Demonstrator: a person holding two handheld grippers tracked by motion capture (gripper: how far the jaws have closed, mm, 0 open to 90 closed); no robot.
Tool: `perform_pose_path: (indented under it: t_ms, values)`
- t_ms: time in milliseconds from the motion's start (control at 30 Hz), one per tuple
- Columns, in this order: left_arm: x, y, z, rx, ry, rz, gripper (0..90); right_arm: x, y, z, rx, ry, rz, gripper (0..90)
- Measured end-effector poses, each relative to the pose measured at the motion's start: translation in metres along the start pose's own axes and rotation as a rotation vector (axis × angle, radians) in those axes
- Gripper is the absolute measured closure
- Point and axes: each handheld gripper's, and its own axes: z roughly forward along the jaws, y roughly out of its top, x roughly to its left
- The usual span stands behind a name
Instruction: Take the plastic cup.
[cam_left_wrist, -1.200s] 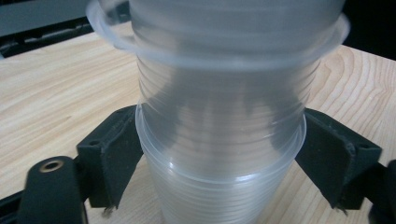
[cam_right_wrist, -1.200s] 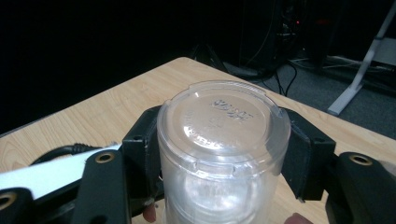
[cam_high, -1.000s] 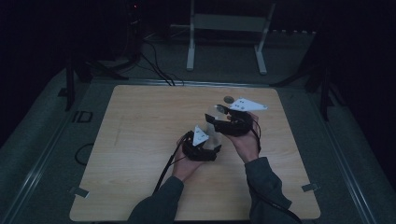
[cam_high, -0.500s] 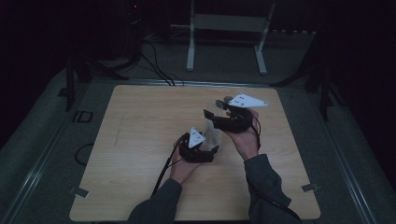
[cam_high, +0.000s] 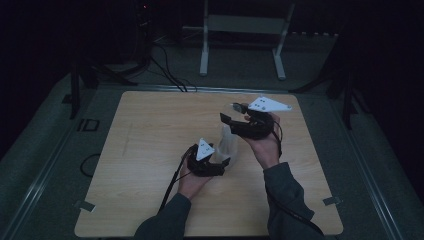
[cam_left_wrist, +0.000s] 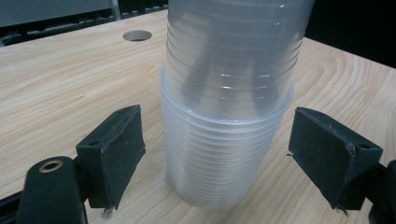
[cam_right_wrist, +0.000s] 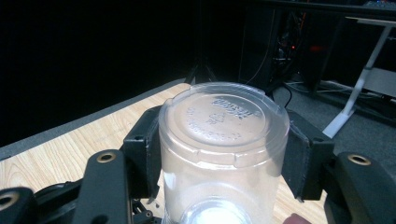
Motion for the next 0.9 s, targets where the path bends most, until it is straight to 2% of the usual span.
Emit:
perform_pose_path:
  t_ms: [300,600,900]
  values:
    - [0.000,0.001,-0.006,-0.009,-0.013,-0.008,19.1,0.001,0.006,-0.007,-0.019,-0.003,-0.011,39.5]
    - [0.004,-0.004,-0.010,0.012,0.003,0.009,19.6,-0.002,0.008,-0.024,-0.051,-0.023,-0.004,39.8]
    - [0.003,-0.008,-0.015,0.013,0.003,-0.003,20.0,-0.006,0.008,-0.036,-0.066,-0.042,-0.002,40.1]
